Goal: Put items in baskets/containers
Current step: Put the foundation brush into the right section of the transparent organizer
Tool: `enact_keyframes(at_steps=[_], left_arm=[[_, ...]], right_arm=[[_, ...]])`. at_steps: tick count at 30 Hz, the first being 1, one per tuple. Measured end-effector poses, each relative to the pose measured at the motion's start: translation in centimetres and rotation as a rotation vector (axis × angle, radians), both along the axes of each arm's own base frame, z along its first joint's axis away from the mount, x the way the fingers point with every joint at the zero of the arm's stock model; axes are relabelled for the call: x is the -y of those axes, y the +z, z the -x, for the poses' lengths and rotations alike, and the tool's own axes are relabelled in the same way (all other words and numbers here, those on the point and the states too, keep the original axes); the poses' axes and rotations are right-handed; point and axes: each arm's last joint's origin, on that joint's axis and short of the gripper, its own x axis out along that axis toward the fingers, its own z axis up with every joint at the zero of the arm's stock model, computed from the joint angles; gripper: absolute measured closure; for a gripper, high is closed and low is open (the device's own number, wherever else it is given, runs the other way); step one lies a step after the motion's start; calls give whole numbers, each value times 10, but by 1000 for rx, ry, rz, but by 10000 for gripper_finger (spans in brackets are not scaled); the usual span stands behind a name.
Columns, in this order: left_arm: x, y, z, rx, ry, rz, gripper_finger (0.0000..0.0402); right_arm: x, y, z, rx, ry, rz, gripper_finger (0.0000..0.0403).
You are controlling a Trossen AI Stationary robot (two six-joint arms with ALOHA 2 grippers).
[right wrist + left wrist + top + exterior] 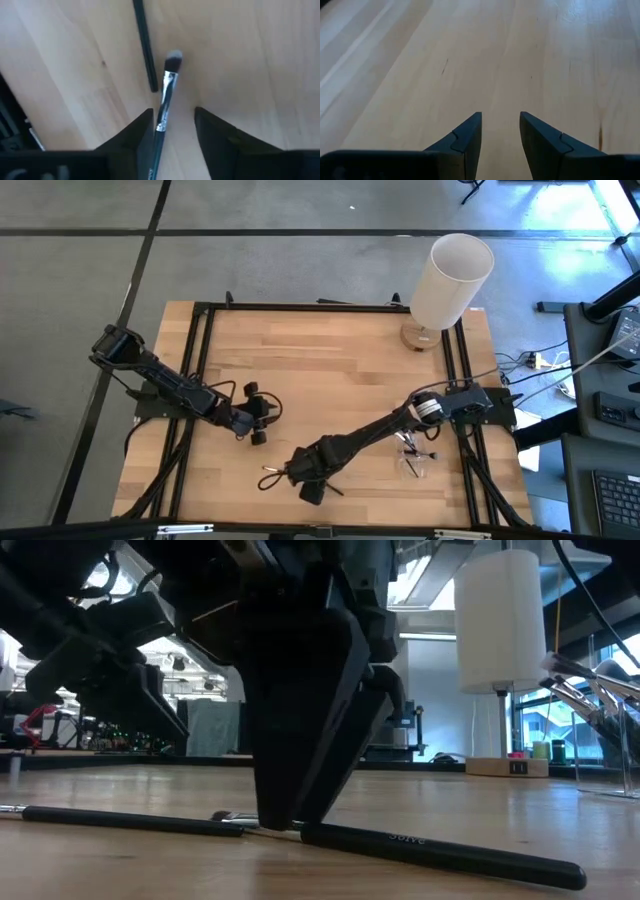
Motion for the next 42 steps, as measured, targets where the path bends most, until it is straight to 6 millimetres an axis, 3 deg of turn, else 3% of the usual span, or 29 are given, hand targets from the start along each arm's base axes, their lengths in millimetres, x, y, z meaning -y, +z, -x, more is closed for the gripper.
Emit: enact_keyframes(at_steps=[10, 15, 20, 29, 37, 42], left_arm=[[-4, 1, -1, 14, 43, -52, 274], [-5, 1, -1, 12, 46, -49, 274], [-5, 1, -1, 11, 42, -46, 274], [-4, 1, -1, 10, 37, -33, 274], [-4, 1, -1, 10, 37, -31, 274], [-4, 0, -1, 8, 33, -25, 274]], right_arm=[[6, -20, 10, -152, -57, 88, 383], [17, -22, 23, -294, -63, 180, 384], [23, -17, 31, -325, -60, 328, 370], [20, 24, 35, -148, -45, 420, 385], [26, 101, 62, 4, -145, 509, 387], [25, 150, 94, 75, -206, 512, 400]])
